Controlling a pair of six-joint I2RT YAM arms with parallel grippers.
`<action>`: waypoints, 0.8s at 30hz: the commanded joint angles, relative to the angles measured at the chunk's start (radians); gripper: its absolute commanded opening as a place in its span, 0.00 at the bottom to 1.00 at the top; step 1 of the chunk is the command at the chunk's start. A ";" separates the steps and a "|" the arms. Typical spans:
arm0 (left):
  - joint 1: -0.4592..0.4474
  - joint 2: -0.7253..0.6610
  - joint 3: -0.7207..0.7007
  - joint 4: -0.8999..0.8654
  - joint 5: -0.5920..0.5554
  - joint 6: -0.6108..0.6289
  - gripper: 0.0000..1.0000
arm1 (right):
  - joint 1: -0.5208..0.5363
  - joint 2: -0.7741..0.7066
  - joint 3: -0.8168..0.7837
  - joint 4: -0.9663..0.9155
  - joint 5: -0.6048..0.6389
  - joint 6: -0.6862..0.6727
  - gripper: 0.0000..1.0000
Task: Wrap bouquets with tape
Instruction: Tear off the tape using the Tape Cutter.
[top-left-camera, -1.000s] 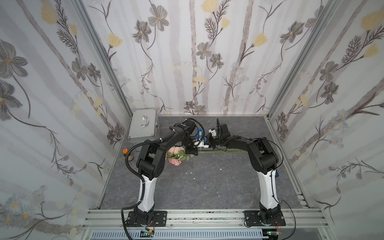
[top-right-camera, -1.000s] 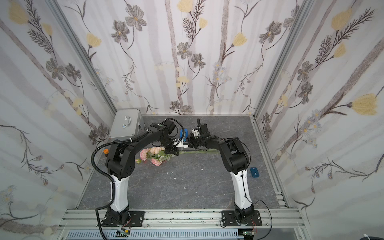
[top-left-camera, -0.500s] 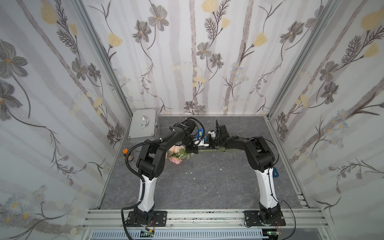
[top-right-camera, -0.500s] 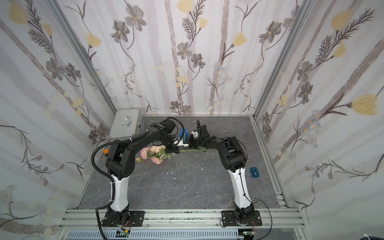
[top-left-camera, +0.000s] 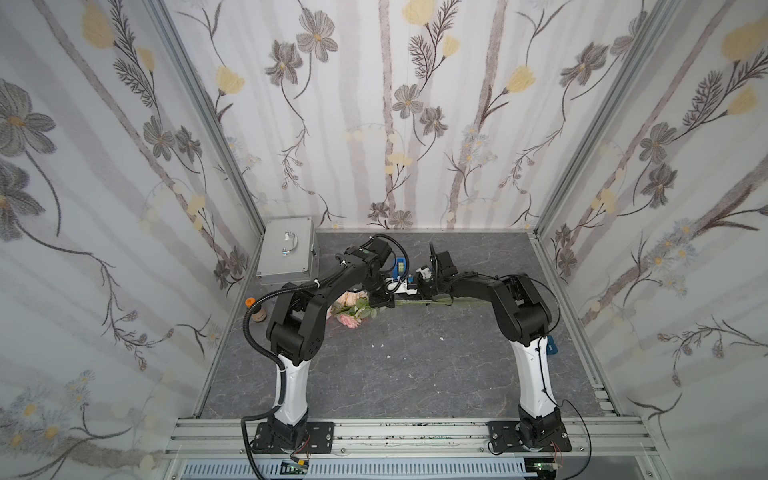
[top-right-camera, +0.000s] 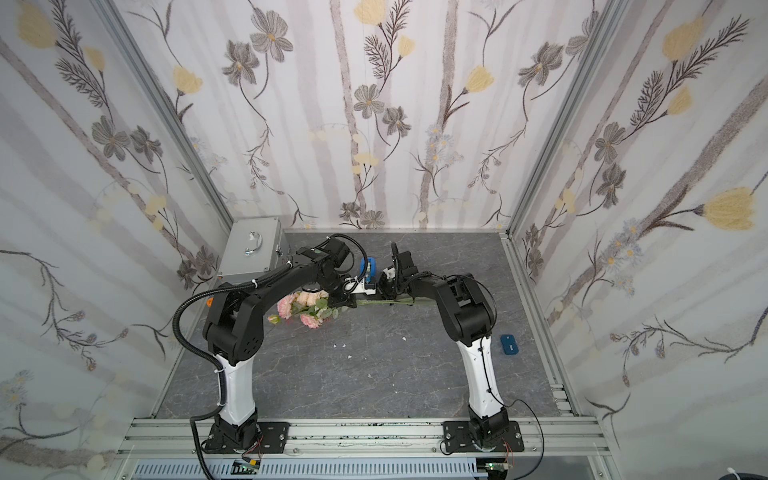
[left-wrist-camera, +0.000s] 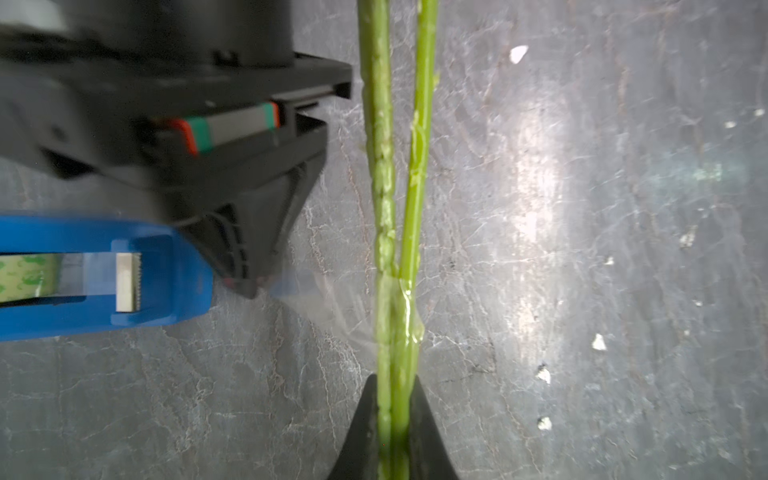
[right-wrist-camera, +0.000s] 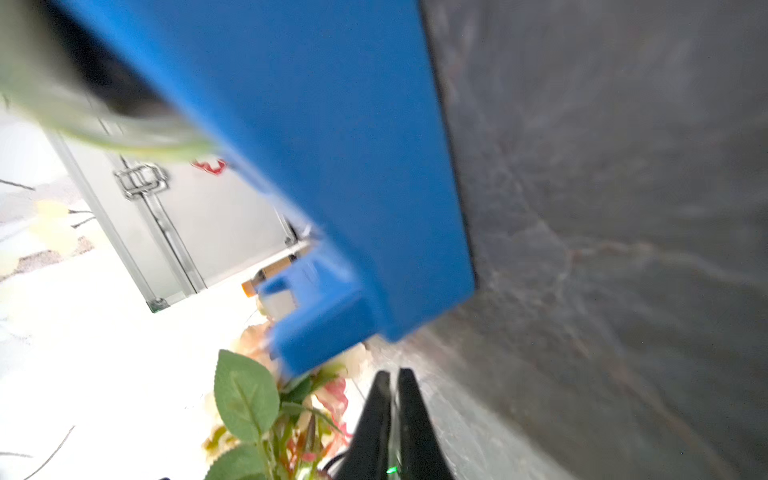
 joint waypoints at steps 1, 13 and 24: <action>-0.005 -0.057 0.021 -0.108 0.048 0.026 0.00 | -0.035 -0.106 -0.013 0.090 0.103 -0.045 0.50; -0.027 -0.298 -0.037 -0.191 0.119 -0.042 0.00 | -0.311 -0.397 -0.043 0.109 0.184 -0.443 0.57; -0.022 -0.555 -0.127 -0.011 0.123 -0.210 0.00 | -0.450 -0.707 -0.631 0.758 0.048 -0.708 0.56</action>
